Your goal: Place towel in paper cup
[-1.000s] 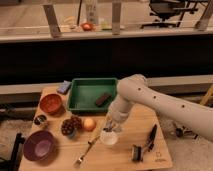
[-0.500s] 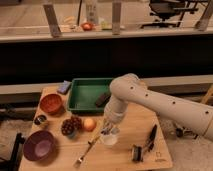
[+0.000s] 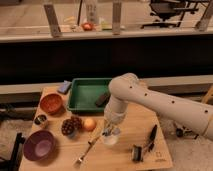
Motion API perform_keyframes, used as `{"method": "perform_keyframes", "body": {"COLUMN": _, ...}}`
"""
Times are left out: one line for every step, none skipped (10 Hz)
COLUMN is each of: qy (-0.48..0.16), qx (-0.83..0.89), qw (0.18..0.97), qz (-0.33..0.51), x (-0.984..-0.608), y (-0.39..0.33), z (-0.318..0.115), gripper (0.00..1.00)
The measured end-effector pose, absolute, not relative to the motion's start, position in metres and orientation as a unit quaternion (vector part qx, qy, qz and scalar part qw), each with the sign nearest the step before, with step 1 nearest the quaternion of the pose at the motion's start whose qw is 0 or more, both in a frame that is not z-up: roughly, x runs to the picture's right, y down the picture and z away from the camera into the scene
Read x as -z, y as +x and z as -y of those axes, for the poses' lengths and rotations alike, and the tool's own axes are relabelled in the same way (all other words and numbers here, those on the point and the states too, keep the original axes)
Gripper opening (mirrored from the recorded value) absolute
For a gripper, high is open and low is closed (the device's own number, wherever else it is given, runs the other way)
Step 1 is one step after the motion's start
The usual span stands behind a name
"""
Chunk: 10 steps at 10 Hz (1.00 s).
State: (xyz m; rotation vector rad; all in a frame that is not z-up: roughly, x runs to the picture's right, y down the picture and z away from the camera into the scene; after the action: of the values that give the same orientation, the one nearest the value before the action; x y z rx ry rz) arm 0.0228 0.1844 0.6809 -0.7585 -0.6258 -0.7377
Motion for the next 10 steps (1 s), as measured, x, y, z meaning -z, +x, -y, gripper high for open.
{"method": "perform_keyframes", "body": {"qy": -0.356, "qx": 0.346, "qw": 0.817, "qz": 0.293, "x": -0.68, "y": 0.025, "z": -0.185, "gripper": 0.25}}
{"method": "perform_keyframes", "body": {"qy": -0.357, "qx": 0.345, "qw": 0.817, "qz": 0.293, "x": -0.679, "y": 0.026, "z": -0.185, "gripper": 0.33}}
{"method": "perform_keyframes", "body": {"qy": -0.357, "qx": 0.345, "qw": 0.817, "qz": 0.294, "x": -0.679, "y": 0.028, "z": -0.185, "gripper": 0.45}}
{"method": "perform_keyframes", "body": {"qy": -0.357, "qx": 0.344, "qw": 0.817, "qz": 0.294, "x": -0.678, "y": 0.029, "z": -0.185, "gripper": 0.55}}
{"method": "perform_keyframes", "body": {"qy": -0.358, "qx": 0.344, "qw": 0.817, "qz": 0.294, "x": -0.679, "y": 0.031, "z": -0.186, "gripper": 0.64}}
{"method": "perform_keyframes", "body": {"qy": -0.359, "qx": 0.344, "qw": 0.816, "qz": 0.295, "x": -0.679, "y": 0.033, "z": -0.186, "gripper": 0.75}}
{"method": "perform_keyframes", "body": {"qy": -0.359, "qx": 0.344, "qw": 0.816, "qz": 0.295, "x": -0.679, "y": 0.034, "z": -0.187, "gripper": 0.79}}
{"method": "perform_keyframes", "body": {"qy": -0.36, "qx": 0.345, "qw": 0.816, "qz": 0.294, "x": -0.68, "y": 0.034, "z": -0.188, "gripper": 0.8}}
{"method": "perform_keyframes", "body": {"qy": -0.36, "qx": 0.345, "qw": 0.815, "qz": 0.294, "x": -0.681, "y": 0.035, "z": -0.189, "gripper": 0.8}}
{"method": "perform_keyframes", "body": {"qy": -0.361, "qx": 0.345, "qw": 0.815, "qz": 0.294, "x": -0.682, "y": 0.036, "z": -0.19, "gripper": 0.8}}
